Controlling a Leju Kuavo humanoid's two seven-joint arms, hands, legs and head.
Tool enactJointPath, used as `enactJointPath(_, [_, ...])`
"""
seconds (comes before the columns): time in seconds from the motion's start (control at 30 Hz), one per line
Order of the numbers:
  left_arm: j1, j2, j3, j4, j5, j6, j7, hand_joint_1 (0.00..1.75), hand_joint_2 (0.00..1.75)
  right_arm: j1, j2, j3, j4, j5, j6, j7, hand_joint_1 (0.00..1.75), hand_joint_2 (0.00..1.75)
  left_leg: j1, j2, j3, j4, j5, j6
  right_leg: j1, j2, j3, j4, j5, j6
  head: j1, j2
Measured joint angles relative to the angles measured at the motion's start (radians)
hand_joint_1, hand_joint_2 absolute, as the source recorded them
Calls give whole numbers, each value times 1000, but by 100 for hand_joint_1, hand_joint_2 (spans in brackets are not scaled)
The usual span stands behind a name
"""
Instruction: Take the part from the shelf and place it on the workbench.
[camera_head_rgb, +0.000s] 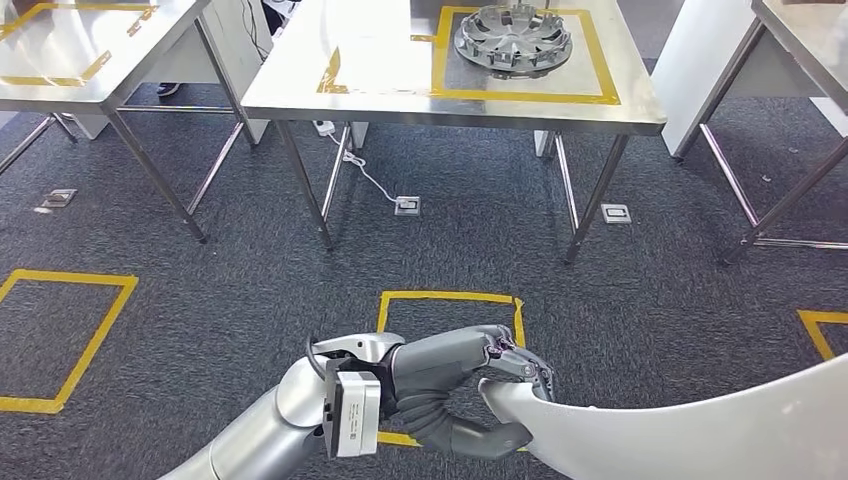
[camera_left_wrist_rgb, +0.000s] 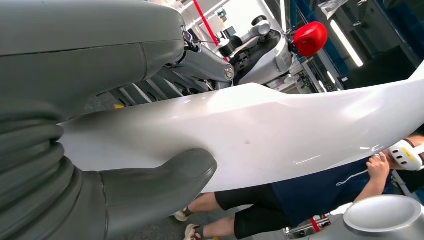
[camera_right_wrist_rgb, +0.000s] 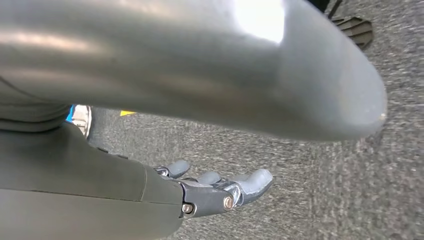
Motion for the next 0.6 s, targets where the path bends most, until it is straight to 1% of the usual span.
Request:
enactJointPath(0.03, [0, 1, 0, 0, 0, 1, 0, 175, 175, 0, 0, 0, 0, 1, 0, -7, 0, 0, 0, 2, 18, -59, 48, 3, 0, 0, 12, 0, -8, 3, -1, 0])
enactJointPath(0.07, [0, 1, 0, 0, 0, 1, 0, 175, 175, 0, 0, 0, 0, 0, 0, -15, 0, 0, 0, 6, 42, -130, 93, 7, 0, 0, 21, 0, -17, 6, -3, 0])
enactJointPath(0.1, [0, 2, 0, 0, 0, 3, 0, 175, 175, -1, 0, 0, 0, -2, 1, -24, 0, 0, -1, 9, 67, -193, 121, 12, 2, 1, 29, 1, -26, 12, -5, 0])
enactJointPath(0.13, [0, 4, 0, 0, 0, 4, 0, 175, 175, -2, 0, 0, 0, -5, 1, -33, 0, 0, -3, 11, 84, -233, 133, 17, 4, 0, 34, -1, -33, 18, -5, 0])
enactJointPath(0.17, [0, 5, 0, 0, 1, 6, -1, 175, 175, -2, 0, 0, 0, -8, 2, -40, 0, 0, -5, 11, 91, -253, 131, 24, 6, 0, 38, -1, -35, 25, -4, 0])
enactJointPath(0.2, [0, 5, 0, 0, 1, 8, -1, 175, 175, -3, 0, 0, 0, -11, 2, -46, 0, 0, -6, 8, 96, -259, 125, 31, 6, -1, 43, -1, -35, 33, -4, 0])
enactJointPath(0.27, [0, 5, 0, -1, 1, 9, -2, 175, 175, -4, 0, 0, 0, -15, 2, -50, 0, 0, -3, 2, 106, -266, 122, 45, 4, -2, 46, 10, -35, 43, -2, 0])
enactJointPath(0.3, [0, 5, 0, -2, 1, 10, -3, 175, 175, -5, 0, 0, 0, -18, 3, -51, 0, 0, -2, 1, 114, -269, 119, 51, 3, -2, 35, 32, -45, 46, 1, 0])
enactJointPath(0.33, [0, 5, 0, -2, 1, 10, -3, 175, 175, -6, 0, 0, 0, -21, 3, -54, 0, 0, -1, 0, 121, -271, 116, 57, 3, -1, 10, 75, -63, 48, 3, 0])
enactJointPath(0.37, [0, 5, 0, -2, 1, 10, -3, 175, 175, -7, 0, -1, 0, -25, 4, -57, 0, 0, -2, 0, 126, -272, 112, 61, 3, 1, -28, 136, -87, 51, 6, 0])
enactJointPath(0.4, [1, 5, 0, -1, 1, 10, -4, 175, 175, -7, 0, -4, 0, -33, 6, -60, 0, 0, -3, -1, 129, -272, 107, 64, 3, 1, -74, 203, -111, 53, 9, 0])
enactJointPath(0.43, [2, 5, 0, 0, 1, 10, -4, 175, 175, -6, 0, -8, 0, -43, 9, -64, 0, 0, -5, -1, 134, -272, 101, 66, 4, 1, -117, 256, -125, 54, 10, 0])
enactJointPath(0.47, [3, 6, 0, 1, 1, 9, -5, 175, 175, -4, 0, -13, 0, -54, 12, -67, 0, 0, -7, -1, 140, -272, 95, 66, 4, 2, -146, 281, -121, 53, 12, 0])
enactJointPath(0.5, [3, 5, 0, 1, 1, 9, -6, 175, 175, -3, 0, -19, 0, -65, 16, -70, 0, 0, -9, 0, 148, -272, 88, 66, 5, 1, -156, 267, -95, 51, 12, 0])
enactJointPath(0.53, [2, 5, 0, 1, 1, 9, -6, 175, 175, -3, 0, -25, 0, -72, 18, -73, 0, 0, -10, 1, 160, -272, 80, 65, 6, 1, -146, 216, -48, 46, 13, 0])
enactJointPath(0.57, [1, 4, 0, 1, 1, 9, -7, 175, 175, -3, 0, -31, 0, -76, 19, -75, 0, 0, -11, 3, 170, -272, 71, 63, 9, -4, -125, 144, 5, 39, 14, 0])
enactJointPath(0.6, [1, 4, 0, 2, 1, 9, -7, 175, 175, -4, 0, -36, 0, -78, 20, -76, 0, 0, -12, 5, 179, -272, 63, 59, 14, -10, -105, 80, 36, 32, 15, 0])
